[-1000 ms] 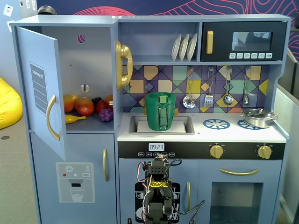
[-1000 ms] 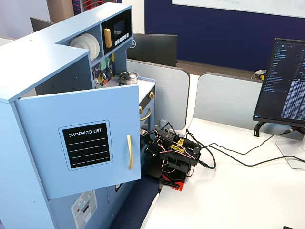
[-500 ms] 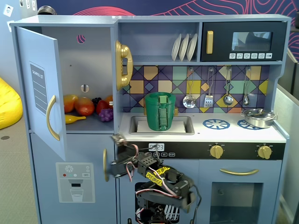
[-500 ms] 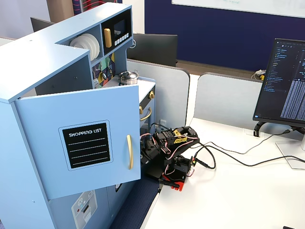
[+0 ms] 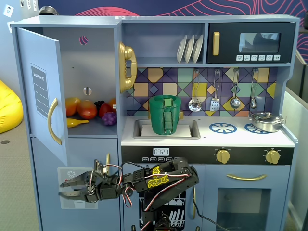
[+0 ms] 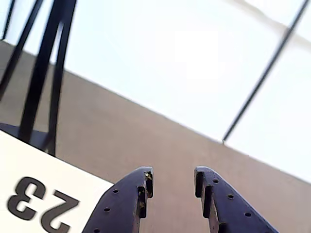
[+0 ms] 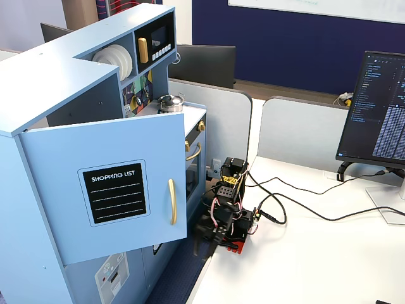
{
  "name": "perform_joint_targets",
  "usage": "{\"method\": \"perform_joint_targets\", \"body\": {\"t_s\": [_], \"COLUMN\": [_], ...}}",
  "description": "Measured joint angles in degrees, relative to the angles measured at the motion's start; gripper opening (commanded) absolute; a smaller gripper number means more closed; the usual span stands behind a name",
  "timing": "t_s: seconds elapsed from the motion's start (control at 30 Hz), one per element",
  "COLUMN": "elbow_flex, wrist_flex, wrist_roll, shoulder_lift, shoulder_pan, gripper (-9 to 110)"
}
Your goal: Close the left cabinet door
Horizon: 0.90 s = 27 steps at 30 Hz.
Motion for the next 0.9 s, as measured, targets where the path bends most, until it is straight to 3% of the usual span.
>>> {"method": "perform_joint_targets", "body": {"t_s": [0.5, 0.9], "elbow_flex": [-41.66, -51.24], "wrist_flex": [0.7, 2.11], "wrist_roll": [-8.7, -8.79], "shoulder_lift": [-31.9, -39.81], "shoulder_pan": [-3.69, -0.18], "gripper": [0, 0]}}
